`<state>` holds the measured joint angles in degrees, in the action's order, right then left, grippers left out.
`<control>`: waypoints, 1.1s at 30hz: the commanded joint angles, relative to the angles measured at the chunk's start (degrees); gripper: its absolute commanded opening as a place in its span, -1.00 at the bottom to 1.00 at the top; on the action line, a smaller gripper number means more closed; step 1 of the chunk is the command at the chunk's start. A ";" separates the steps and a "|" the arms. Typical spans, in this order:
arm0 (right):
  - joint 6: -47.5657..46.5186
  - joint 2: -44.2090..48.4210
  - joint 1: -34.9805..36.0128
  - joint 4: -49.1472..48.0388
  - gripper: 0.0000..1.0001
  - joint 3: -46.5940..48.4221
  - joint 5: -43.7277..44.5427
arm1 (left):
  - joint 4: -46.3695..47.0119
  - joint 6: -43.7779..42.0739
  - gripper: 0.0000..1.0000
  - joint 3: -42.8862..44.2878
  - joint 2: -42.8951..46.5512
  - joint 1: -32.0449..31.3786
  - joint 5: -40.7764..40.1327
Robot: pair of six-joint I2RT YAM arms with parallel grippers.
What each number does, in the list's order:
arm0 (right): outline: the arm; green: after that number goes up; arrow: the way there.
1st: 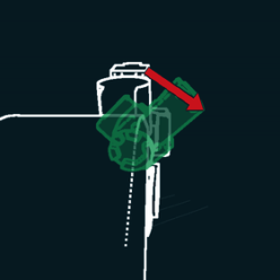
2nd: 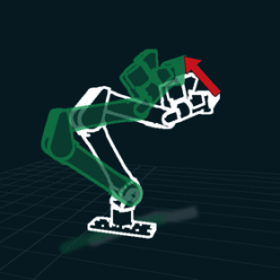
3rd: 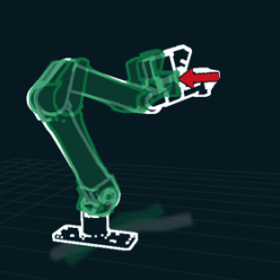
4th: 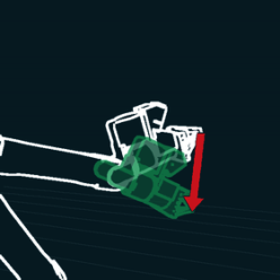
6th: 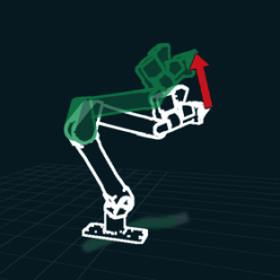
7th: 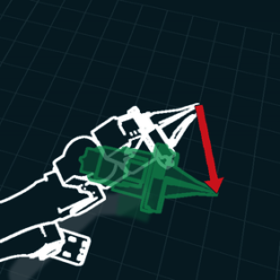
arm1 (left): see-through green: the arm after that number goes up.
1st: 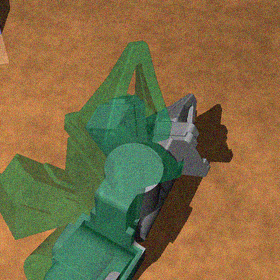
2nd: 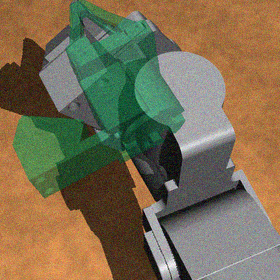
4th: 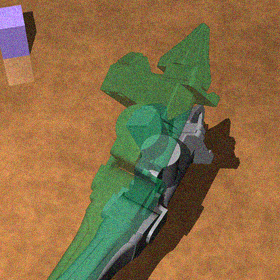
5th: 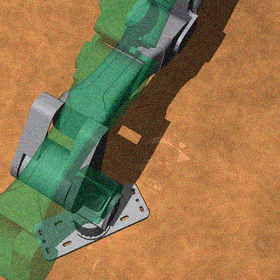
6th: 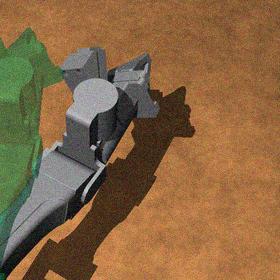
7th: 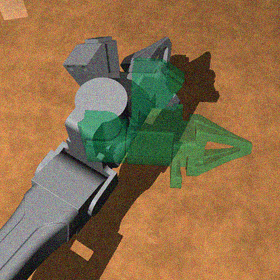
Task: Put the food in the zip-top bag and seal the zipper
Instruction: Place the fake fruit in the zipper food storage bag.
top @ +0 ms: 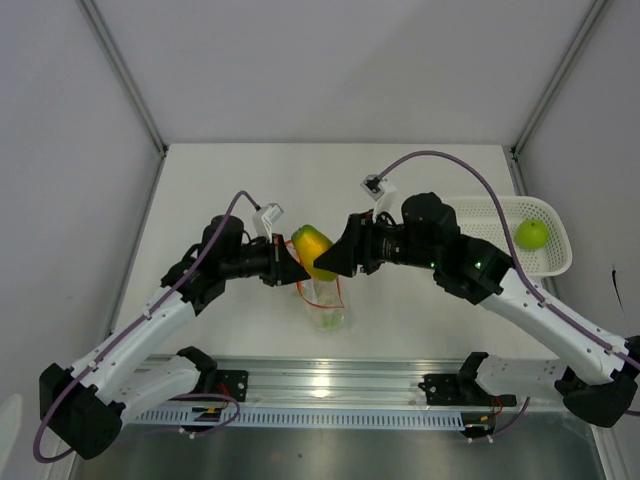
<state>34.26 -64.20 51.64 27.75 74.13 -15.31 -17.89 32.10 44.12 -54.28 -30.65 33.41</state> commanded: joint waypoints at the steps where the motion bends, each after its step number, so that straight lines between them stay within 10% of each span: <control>1: 5.63 -1.62 1.97 -8.05 -0.76 -1.88 -3.68 | 1.10 0.51 -0.99 2.73 0.58 0.51 0.61; 21: 10.13 -5.05 3.38 0.02 -0.71 -8.03 15.31 | 0.49 0.51 -0.99 2.64 2.43 0.60 0.96; 33: 7.84 -7.25 5.23 6.26 -0.16 -5.31 21.20 | -0.04 0.60 -0.99 3.25 2.95 0.60 1.04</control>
<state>43.38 -71.64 56.16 31.86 65.84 2.09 -19.27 32.12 44.80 -52.86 -30.35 33.28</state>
